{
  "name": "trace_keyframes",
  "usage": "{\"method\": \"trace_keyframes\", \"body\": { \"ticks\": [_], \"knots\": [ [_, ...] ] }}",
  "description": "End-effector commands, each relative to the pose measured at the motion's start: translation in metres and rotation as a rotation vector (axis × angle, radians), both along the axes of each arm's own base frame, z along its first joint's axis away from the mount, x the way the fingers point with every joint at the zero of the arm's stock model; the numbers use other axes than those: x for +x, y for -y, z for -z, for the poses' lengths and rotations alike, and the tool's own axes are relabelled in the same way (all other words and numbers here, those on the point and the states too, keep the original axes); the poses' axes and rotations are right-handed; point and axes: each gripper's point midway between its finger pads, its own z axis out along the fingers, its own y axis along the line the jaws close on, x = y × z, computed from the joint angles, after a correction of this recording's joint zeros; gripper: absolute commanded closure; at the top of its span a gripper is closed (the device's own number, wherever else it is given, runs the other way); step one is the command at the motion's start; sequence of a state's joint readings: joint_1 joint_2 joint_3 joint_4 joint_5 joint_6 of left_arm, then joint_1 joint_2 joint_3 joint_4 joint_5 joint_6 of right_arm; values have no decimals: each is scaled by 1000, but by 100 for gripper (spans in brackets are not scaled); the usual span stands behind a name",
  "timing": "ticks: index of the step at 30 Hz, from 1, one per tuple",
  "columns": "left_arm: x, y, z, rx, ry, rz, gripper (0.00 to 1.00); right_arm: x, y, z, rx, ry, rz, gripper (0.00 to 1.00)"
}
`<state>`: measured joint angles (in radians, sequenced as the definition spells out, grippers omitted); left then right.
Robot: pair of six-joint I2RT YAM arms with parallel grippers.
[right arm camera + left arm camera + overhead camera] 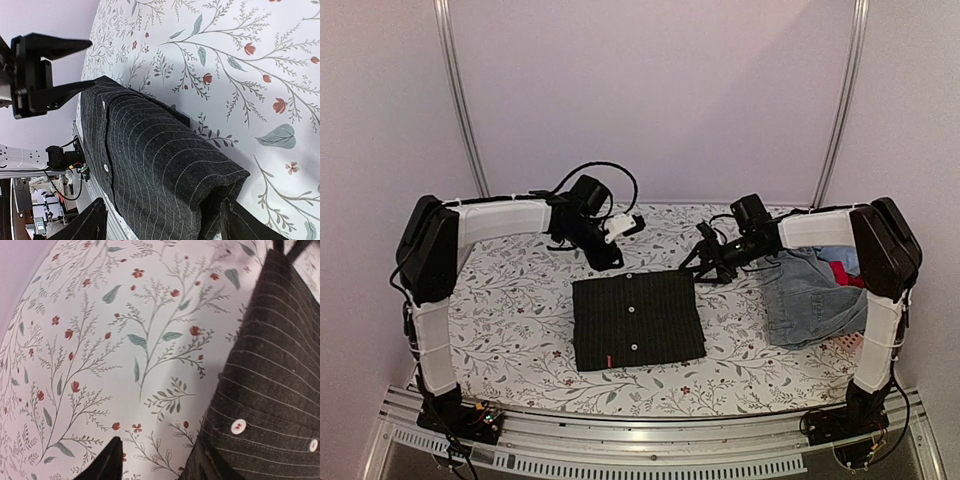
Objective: Fold and stack the mixed laundry pile
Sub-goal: Fold the 2/3-rectangle-folded shirt at the center of the board, then smooth out the square-folded shirt at the center of the board.
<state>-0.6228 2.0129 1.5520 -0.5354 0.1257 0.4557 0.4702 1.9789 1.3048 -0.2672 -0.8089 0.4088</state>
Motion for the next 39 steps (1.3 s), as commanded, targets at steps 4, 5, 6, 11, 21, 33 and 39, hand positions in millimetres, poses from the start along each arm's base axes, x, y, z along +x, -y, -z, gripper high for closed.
{"method": "trace_keyframes", "body": {
  "ticks": [4,5,6,11,21,33,39],
  "knots": [
    [5,-51,-71,-362,-186,-405,35,0,15,-18,-51,64,65,24],
    [-6,-57,-71,-417,-244,-444,27,0,16,-16,-59,62,71,24],
    [-16,-64,-74,-470,-281,-482,21,1,16,-15,-61,60,75,24],
    [-67,-78,-59,-655,-426,-586,11,11,13,-19,-67,106,60,23],
    [-76,-82,9,-703,-599,-704,33,21,-8,17,-46,79,-41,43],
    [-20,-93,65,-703,-664,-819,100,53,-11,80,-167,31,10,100],
    [4,-107,107,-572,-682,-897,100,65,4,108,-295,24,71,99]
  ]
}}
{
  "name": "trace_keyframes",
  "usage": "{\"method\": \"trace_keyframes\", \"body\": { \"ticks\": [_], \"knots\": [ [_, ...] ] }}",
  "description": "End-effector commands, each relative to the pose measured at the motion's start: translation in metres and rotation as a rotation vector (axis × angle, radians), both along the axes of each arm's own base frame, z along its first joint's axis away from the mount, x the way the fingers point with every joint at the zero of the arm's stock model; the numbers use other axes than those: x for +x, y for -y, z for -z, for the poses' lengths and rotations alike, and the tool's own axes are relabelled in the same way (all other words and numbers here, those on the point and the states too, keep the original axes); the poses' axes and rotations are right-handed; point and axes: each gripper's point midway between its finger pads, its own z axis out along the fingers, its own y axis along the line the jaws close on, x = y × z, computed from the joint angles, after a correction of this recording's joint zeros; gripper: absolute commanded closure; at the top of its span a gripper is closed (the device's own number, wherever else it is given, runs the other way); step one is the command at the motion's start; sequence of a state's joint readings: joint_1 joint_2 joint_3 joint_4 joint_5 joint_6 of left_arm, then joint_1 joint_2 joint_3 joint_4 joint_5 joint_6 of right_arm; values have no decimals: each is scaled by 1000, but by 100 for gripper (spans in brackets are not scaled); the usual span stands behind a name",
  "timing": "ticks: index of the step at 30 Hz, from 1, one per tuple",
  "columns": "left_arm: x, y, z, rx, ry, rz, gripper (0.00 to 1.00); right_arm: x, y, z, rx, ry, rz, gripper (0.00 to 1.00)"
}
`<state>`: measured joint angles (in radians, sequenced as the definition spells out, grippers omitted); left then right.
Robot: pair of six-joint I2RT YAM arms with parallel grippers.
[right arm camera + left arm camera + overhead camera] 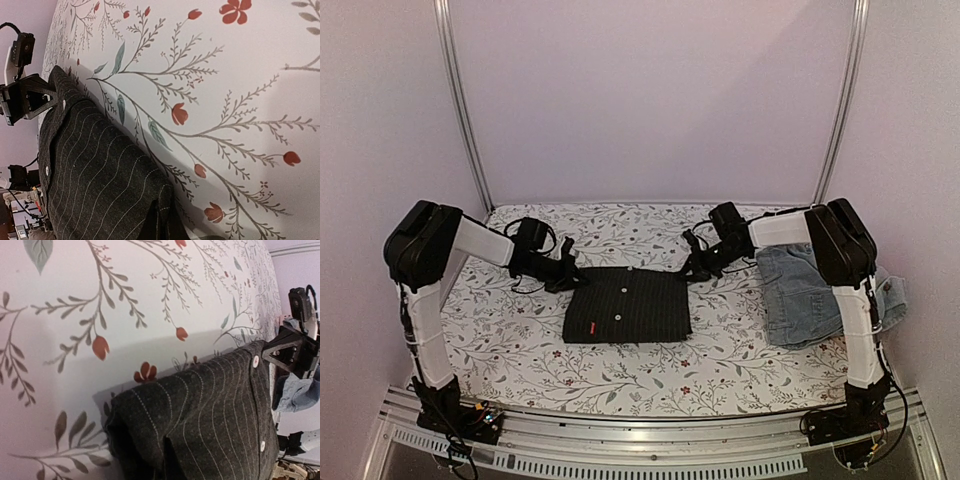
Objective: Fold and stack the mixed laundry pile
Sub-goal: Smooth out the square-folded shirt at the center of the board.
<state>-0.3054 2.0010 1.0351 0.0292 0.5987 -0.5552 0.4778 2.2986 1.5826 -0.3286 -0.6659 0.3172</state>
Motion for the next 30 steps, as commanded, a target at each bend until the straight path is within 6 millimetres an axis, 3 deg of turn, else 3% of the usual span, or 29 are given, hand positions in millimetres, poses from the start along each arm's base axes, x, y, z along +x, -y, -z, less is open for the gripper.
{"method": "trace_keyframes", "body": {
  "ticks": [1,3,4,6,8,11,14,16,20,24,27,30],
  "knots": [
    [14,-18,27,105,-47,-19,92,8,15,26,-124,-9,54,90],
    [21,-20,5,95,15,-25,58,11,13,13,-108,3,49,61],
    [24,-23,-11,97,61,-33,36,14,12,-5,-98,33,54,51],
    [27,-27,-51,104,171,-37,3,16,11,-39,-57,81,54,36],
    [24,-30,-95,93,282,-26,0,13,10,-80,-10,133,52,25],
    [9,-31,-149,4,379,-26,0,-5,7,-131,85,172,30,20],
    [-23,-25,-169,-118,363,34,0,-36,-11,-163,213,161,-30,19],
    [-44,-10,-179,-231,348,102,0,-63,-32,-171,303,100,-90,19],
    [-84,25,-157,-296,237,217,1,-110,-80,-163,428,-14,-223,20],
    [-100,42,-110,-305,80,219,4,-143,-113,-125,453,-166,-315,21],
    [-102,37,-77,-309,-2,168,6,-156,-113,-72,412,-282,-308,22],
    [-101,21,-38,-295,-98,98,12,-163,-91,-22,347,-383,-246,24]
  ]
}}
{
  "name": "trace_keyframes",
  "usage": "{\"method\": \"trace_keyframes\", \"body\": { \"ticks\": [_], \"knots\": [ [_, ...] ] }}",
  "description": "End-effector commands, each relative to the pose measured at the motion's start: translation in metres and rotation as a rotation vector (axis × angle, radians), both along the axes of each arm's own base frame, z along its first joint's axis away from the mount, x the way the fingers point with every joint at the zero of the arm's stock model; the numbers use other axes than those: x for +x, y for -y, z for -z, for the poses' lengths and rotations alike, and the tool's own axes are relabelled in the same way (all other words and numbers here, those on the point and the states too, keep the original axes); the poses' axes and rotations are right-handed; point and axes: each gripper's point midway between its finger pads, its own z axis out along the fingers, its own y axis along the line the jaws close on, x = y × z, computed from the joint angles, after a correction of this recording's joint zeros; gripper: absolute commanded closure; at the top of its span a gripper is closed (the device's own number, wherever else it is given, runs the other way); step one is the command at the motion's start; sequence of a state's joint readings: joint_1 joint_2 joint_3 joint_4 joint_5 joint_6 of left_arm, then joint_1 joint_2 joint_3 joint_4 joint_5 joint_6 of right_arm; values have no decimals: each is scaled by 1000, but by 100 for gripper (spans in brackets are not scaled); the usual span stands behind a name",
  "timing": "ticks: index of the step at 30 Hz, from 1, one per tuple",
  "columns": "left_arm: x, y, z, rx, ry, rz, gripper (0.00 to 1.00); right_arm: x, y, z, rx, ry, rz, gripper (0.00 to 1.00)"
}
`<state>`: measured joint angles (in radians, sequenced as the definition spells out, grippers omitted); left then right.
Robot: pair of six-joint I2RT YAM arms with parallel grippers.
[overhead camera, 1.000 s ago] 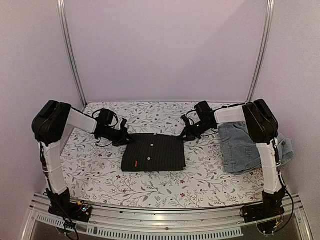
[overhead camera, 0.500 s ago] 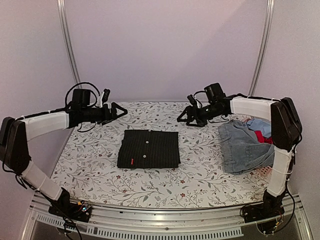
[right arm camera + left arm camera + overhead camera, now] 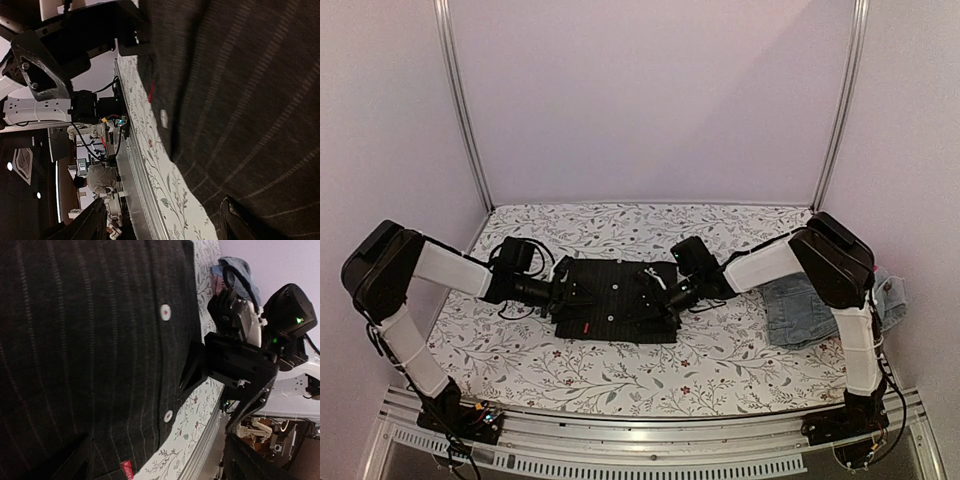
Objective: Fold and stack the mixed laundry pile
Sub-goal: Smooth out the square-folded shirt at the center of the board, then pick up the square-folded shirt from the center of the board.
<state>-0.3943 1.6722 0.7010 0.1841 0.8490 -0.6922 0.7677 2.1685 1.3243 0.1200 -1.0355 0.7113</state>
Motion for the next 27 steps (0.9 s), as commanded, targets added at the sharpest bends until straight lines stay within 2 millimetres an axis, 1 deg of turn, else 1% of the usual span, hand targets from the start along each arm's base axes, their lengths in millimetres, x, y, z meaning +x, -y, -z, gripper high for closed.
{"method": "trace_keyframes", "body": {
  "ticks": [1,2,3,4,5,6,8,9,10,11,12,13,14,15,16,18,21,23,27],
  "knots": [
    [7,-19,37,-13,-107,-86,14,-4,35,59,-81,-165,49,24],
    [7,-24,45,-12,-123,-96,16,-7,44,71,-106,-185,60,25],
    [7,-27,47,-6,-123,-97,16,-8,55,81,-130,-204,77,27],
    [9,-29,46,10,-106,-94,16,-9,62,85,-142,-213,86,27],
    [11,-30,42,30,-74,-88,16,-9,66,81,-136,-204,88,27],
    [14,-32,33,47,-24,-84,15,-8,68,75,-131,-193,92,28],
    [22,-34,9,92,91,-75,14,-3,65,46,-99,-139,91,28],
    [25,-35,-4,129,161,-64,14,1,63,20,-60,-78,90,27],
    [27,-32,-16,172,237,-46,13,4,63,5,-41,-45,98,27],
    [29,-33,-25,248,313,-37,13,7,65,-14,-20,-13,112,27],
    [27,-28,-33,304,385,-11,13,11,70,-32,0,16,132,27],
    [24,-23,-40,354,470,29,13,13,76,-35,-6,20,157,27],
    [20,-16,-46,386,525,57,13,19,84,-42,-10,33,192,27],
    [14,-7,-50,416,602,109,14,22,93,-39,-29,32,225,27],
    [6,3,-52,436,664,162,15,26,101,-44,-31,48,259,27],
    [-8,25,-53,473,769,253,19,31,115,-45,-50,50,316,27],
    [-22,58,-49,512,887,393,26,37,132,-42,-78,32,391,27],
    [-30,79,-42,536,942,474,31,37,138,-41,-90,26,421,27],
    [-47,118,-15,575,1009,637,42,34,147,-32,-115,-6,454,27]
  ]
}}
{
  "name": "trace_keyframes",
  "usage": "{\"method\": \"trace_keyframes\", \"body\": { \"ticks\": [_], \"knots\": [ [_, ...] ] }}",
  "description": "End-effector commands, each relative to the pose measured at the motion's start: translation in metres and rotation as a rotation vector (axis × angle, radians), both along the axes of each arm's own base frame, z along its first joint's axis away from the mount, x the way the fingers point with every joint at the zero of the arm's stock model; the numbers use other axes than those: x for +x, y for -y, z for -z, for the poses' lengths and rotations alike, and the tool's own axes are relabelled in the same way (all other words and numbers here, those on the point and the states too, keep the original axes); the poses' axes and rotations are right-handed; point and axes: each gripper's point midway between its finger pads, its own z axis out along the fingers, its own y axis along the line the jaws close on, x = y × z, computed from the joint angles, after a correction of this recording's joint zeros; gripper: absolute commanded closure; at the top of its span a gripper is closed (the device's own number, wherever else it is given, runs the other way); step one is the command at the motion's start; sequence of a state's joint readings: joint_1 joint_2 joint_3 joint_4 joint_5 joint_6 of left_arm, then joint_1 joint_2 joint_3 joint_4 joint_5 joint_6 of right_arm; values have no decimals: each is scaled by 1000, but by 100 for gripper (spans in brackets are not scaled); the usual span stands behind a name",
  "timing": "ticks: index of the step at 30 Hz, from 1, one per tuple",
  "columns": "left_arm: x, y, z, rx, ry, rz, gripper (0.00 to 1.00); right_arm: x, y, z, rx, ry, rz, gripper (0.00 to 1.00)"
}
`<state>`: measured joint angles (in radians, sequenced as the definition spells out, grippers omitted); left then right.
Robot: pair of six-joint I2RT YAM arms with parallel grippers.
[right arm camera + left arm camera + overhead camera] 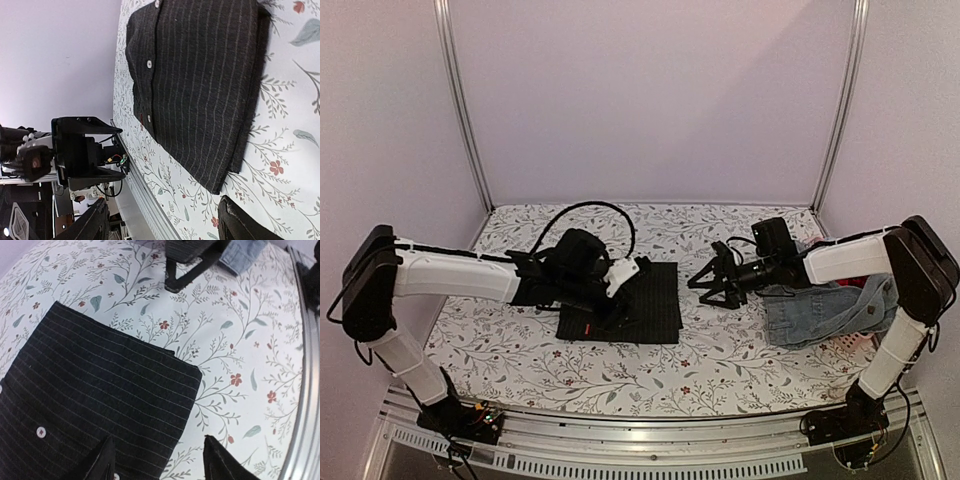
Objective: Fold and stack the mixed laundry pile
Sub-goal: Pick up the square-folded shirt from the center of the board, then pass from the left arm to the right
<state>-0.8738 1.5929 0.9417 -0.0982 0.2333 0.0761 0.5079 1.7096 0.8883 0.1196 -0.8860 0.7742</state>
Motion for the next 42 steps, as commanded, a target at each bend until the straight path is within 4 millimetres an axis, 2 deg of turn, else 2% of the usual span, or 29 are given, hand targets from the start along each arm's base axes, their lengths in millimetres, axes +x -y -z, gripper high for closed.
{"method": "trace_keyframes", "body": {
  "ticks": [1,5,8,12,14,16,19,23,26,30,34,38,42],
  "knots": [
    [-12,31,28,158,137,152,45,-3,12,8,-40,-40,68,27],
    [-20,64,52,184,143,234,57,-9,22,18,-64,-71,105,27],
    [-29,83,69,189,132,296,60,-13,29,25,-74,-104,129,26],
    [-30,90,96,228,110,315,63,-13,31,28,-85,-119,147,25],
    [-29,90,109,257,97,312,71,-12,31,30,-90,-124,151,25],
    [-27,90,112,273,91,304,82,-12,30,35,-94,-138,152,25],
    [-26,99,85,207,110,303,100,-11,24,36,-86,-142,147,24],
    [-33,110,41,64,111,307,100,-8,1,43,-86,-176,116,22],
    [-33,113,23,13,112,296,100,-6,-15,54,-89,-207,101,17],
    [-33,114,13,-16,108,284,100,-1,-27,65,-80,-254,125,15],
    [-37,112,8,-32,102,284,100,8,-37,61,-13,-283,144,16],
    [-37,113,-5,-73,126,288,100,16,-48,63,20,-329,156,24],
    [-40,112,-10,-85,134,296,100,18,-63,72,24,-376,145,33]
  ]
}}
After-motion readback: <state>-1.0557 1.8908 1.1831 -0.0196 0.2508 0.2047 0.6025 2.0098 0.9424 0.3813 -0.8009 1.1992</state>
